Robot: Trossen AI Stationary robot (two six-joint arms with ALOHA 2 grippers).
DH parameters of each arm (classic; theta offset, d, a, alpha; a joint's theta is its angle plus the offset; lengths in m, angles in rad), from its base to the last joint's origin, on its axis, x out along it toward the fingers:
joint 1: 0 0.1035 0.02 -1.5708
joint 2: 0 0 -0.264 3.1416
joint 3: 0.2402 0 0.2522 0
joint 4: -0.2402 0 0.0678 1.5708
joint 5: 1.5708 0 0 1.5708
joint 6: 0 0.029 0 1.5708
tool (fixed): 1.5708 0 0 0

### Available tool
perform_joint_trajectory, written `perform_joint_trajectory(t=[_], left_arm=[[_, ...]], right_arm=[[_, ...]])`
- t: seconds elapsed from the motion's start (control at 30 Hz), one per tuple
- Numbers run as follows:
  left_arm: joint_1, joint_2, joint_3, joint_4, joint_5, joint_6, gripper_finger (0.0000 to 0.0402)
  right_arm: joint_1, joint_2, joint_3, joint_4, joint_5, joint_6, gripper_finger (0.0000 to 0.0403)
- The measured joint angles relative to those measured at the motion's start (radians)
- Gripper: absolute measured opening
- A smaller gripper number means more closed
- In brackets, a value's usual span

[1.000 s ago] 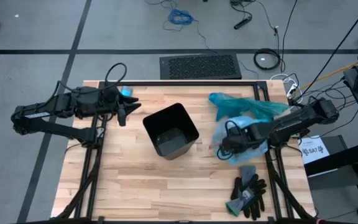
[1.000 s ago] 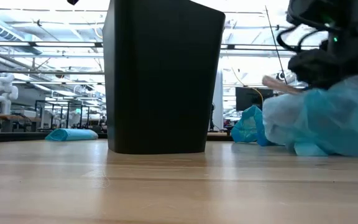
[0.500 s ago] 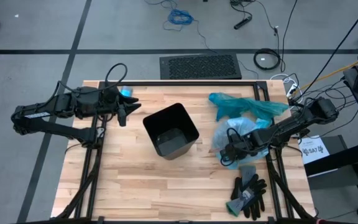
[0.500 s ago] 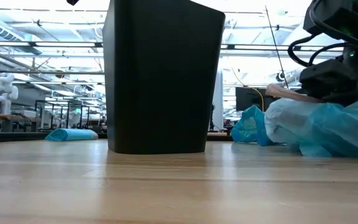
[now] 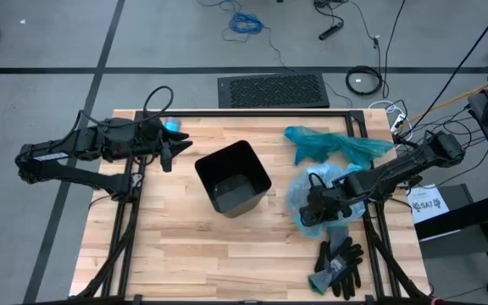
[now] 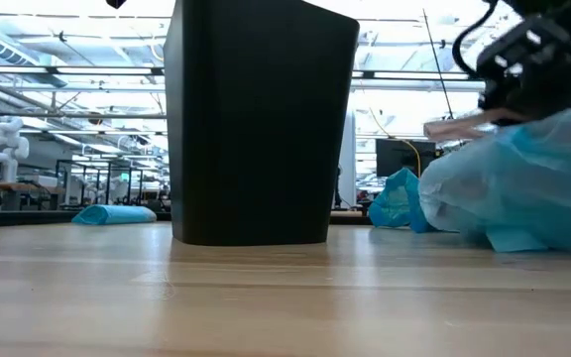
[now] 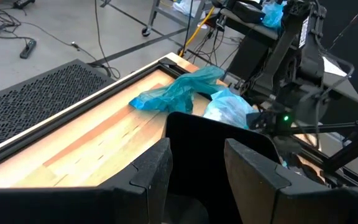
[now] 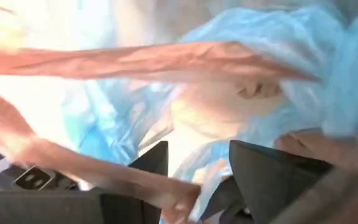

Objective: Place trash/remove bag and relplace
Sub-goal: Remove the blue trash bag from the trash bin

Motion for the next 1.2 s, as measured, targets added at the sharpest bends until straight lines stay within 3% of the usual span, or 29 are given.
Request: perform_joint_trajectory(t=[0.4, 0.7, 0.8, 1.07, 1.2], left_arm=[[0.000, 0.006, 0.000, 0.000, 0.000, 0.000, 0.0152], [0.000, 0.006, 0.000, -0.001, 0.000, 0.009, 0.0152], [0.000, 0.006, 0.000, 0.000, 0.000, 0.026, 0.0152], [0.000, 0.022, 0.000, 0.000, 0.000, 0.037, 0.0152], [0.000, 0.041, 0.000, 0.000, 0.000, 0.056, 0.0152]], right_arm=[[0.000, -0.109, 0.130, -0.244, 0.055, 0.053, 0.0160], [0.009, -0.158, 0.200, -0.239, 0.079, 0.049, 0.0160], [0.020, -0.162, 0.213, -0.242, 0.039, 0.035, 0.0160], [0.020, -0.161, 0.213, -0.481, -0.031, 0.077, 0.0160], [0.020, -0.161, 0.212, -0.444, -0.034, 0.077, 0.0160]])
